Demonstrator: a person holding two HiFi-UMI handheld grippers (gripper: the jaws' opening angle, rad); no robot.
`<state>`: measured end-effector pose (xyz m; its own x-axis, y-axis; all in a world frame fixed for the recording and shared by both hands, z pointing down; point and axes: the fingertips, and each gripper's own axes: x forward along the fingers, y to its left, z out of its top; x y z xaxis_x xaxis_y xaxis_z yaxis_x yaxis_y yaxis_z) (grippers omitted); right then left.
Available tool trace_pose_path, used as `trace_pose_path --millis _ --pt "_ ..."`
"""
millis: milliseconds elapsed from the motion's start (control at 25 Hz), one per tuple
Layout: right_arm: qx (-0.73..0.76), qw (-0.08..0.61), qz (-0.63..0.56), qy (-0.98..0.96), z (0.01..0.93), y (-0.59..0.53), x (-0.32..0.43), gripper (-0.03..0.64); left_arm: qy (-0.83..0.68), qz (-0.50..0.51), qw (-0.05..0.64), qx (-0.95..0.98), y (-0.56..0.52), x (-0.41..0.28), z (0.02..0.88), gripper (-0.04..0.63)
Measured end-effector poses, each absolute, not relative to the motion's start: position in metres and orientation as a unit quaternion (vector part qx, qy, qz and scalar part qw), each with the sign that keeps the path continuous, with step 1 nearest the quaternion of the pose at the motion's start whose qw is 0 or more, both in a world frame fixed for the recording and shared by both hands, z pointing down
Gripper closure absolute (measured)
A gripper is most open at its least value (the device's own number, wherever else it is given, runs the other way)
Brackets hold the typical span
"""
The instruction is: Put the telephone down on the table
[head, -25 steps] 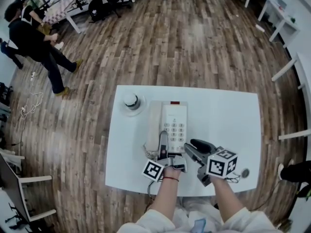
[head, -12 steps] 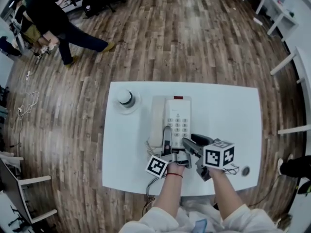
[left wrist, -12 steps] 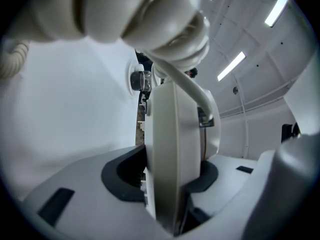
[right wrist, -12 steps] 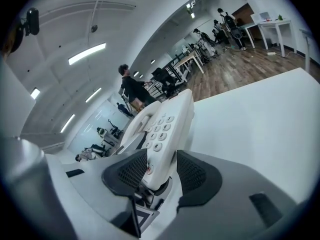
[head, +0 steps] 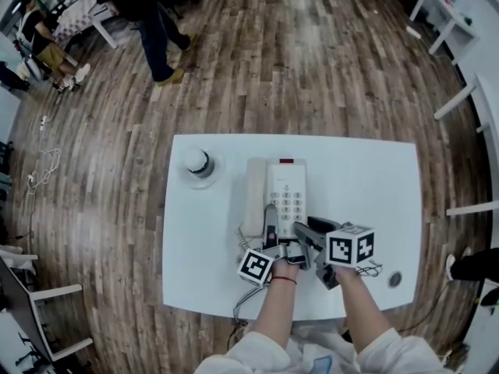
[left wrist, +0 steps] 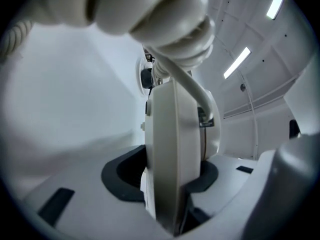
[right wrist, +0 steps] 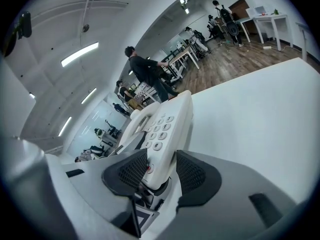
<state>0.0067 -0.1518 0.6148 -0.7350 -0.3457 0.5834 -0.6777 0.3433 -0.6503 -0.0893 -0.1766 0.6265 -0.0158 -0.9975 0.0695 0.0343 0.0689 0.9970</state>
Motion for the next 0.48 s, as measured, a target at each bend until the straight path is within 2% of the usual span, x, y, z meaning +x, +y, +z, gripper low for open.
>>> trace_pose_path --millis 480 --pt "0.323 0.180 0.475 -0.798 0.631 -0.163 0.010 0.430 -0.523 -0.491 0.522 0.461 -0.186 -0.087 0.643 0.428"
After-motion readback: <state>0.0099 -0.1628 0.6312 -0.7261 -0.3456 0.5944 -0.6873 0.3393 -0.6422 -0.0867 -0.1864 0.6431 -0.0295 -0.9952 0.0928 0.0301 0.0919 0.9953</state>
